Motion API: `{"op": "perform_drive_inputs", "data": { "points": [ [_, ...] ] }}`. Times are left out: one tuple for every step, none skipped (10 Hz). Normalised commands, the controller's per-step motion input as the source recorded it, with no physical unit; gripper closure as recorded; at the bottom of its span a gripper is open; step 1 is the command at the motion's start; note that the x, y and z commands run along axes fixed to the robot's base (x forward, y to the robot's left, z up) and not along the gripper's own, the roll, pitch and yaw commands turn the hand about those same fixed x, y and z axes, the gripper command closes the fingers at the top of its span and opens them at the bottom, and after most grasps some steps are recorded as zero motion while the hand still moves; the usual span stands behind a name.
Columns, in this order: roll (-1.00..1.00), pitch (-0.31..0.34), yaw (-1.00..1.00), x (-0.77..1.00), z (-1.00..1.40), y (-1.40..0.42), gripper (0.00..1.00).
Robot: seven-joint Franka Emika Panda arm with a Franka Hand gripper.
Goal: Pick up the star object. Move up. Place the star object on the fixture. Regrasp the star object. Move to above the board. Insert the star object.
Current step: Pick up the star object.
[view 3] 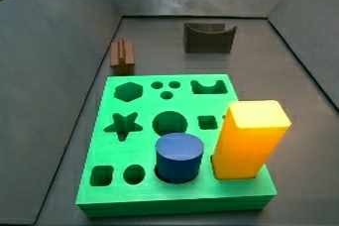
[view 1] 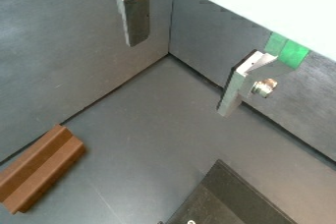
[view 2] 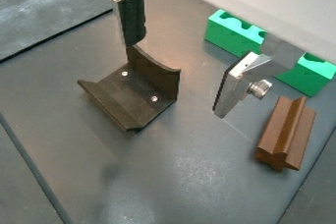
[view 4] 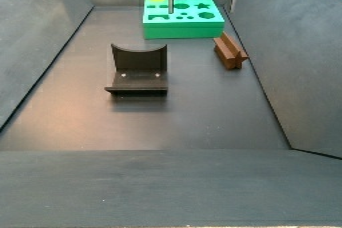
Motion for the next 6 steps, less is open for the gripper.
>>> {"op": "perform_drive_inputs", "data": {
  "points": [
    [0.00, -0.010, 0.00, 0.00, 0.00, -0.05, 0.00],
    [0.00, -0.010, 0.00, 0.00, 0.00, -0.05, 0.00],
    [0.00, -0.014, 0.00, 0.00, 0.00, -0.08, 0.00],
    [0.00, -0.017, 0.00, -0.01, 0.00, -0.07, 0.00],
    [0.00, -0.019, 0.00, -0.02, 0.00, -0.10, 0.00],
    [0.12, -0.050, 0.12, -0.19, -0.21, -0.37, 0.00]
  ]
}}
